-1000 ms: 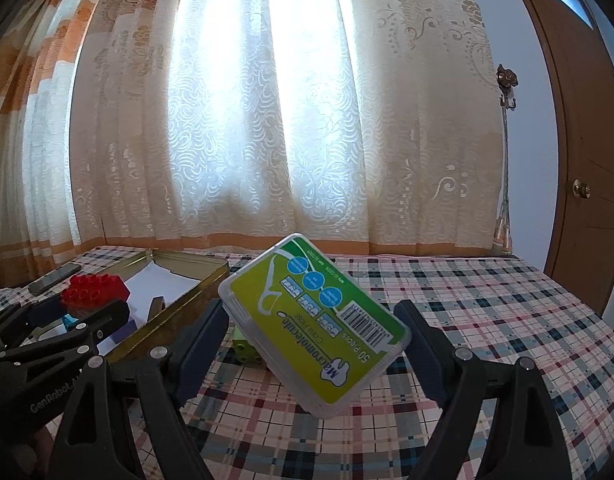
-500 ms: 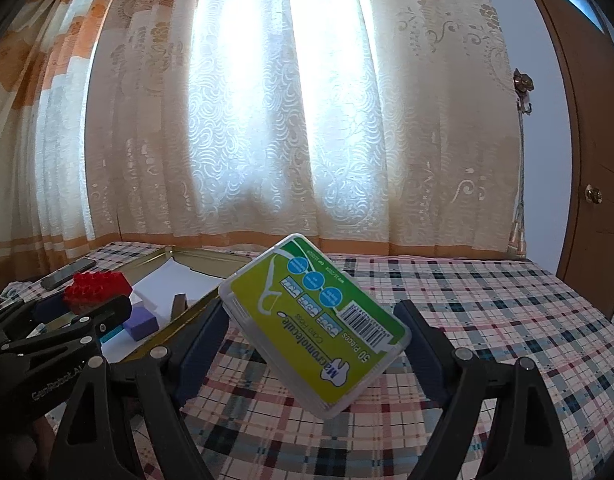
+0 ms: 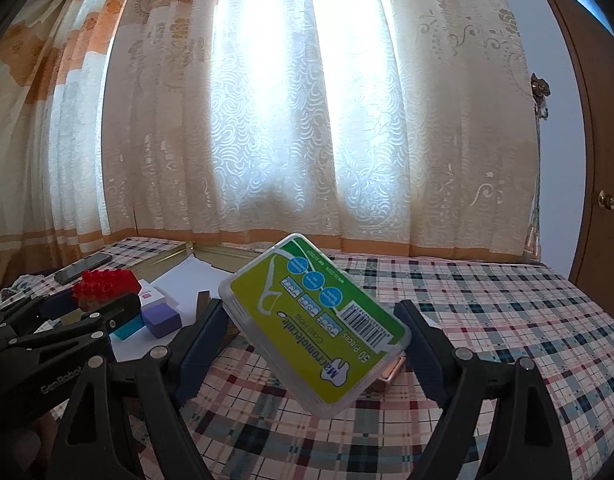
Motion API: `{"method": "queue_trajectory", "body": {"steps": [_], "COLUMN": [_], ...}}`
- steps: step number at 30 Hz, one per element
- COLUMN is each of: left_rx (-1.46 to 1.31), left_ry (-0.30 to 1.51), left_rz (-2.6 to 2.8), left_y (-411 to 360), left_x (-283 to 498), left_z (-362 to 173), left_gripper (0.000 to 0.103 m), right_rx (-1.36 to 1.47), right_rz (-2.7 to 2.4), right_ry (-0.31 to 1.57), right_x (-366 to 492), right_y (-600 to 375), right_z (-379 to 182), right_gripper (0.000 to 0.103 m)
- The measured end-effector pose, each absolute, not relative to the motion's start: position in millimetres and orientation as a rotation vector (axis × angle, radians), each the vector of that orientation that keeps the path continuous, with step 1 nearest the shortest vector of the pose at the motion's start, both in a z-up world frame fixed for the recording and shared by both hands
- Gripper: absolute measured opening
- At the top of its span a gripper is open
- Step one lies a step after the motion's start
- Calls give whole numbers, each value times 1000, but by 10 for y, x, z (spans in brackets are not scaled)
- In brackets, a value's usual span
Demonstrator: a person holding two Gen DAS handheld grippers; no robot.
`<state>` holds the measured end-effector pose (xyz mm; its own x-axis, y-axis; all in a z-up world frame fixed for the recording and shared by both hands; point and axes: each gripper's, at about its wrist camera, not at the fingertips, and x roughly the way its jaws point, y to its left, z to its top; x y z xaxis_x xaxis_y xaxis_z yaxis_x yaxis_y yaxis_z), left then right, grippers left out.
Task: Organize rigid objects
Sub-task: 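Lift and carry the red Lego brick and clear plastic case toward the tray, then lower the red brick into the tray with the left tool while the right tool drops the plastic case in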
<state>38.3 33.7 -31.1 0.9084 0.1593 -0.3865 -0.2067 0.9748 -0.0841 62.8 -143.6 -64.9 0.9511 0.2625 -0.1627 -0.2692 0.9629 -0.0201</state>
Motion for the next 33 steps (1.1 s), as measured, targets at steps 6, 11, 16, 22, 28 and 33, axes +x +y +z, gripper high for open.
{"method": "queue_trajectory", "body": {"steps": [6,11,16,22,28,33], "left_rx": [-134,-143,-135,-107,-130,-143], "left_ry": [386,394,412,424,462,531], "left_rz": [197,204,219,252,284,265], "left_y": [413,489,558,703,967,1137], "left_x": [338,313,317,306,428,650], "left_z": [-307,-308,-325,-319,-279,-245], "left_gripper": [66,66,66,66,66,66], "right_rx": [-56,-76,-100,-116,-118,-126], "right_rz": [295,325,359,405,485,547], "right_ry": [163,171,199,222,245,302], "right_x": [597,576,619,689,851,1122], "right_y": [-1334,-1229,-1115,-1004,-810,-553], "right_z": [-655,-660,-669,-621,-390,-329], "right_gripper": [86,86,86,86,86,86]}}
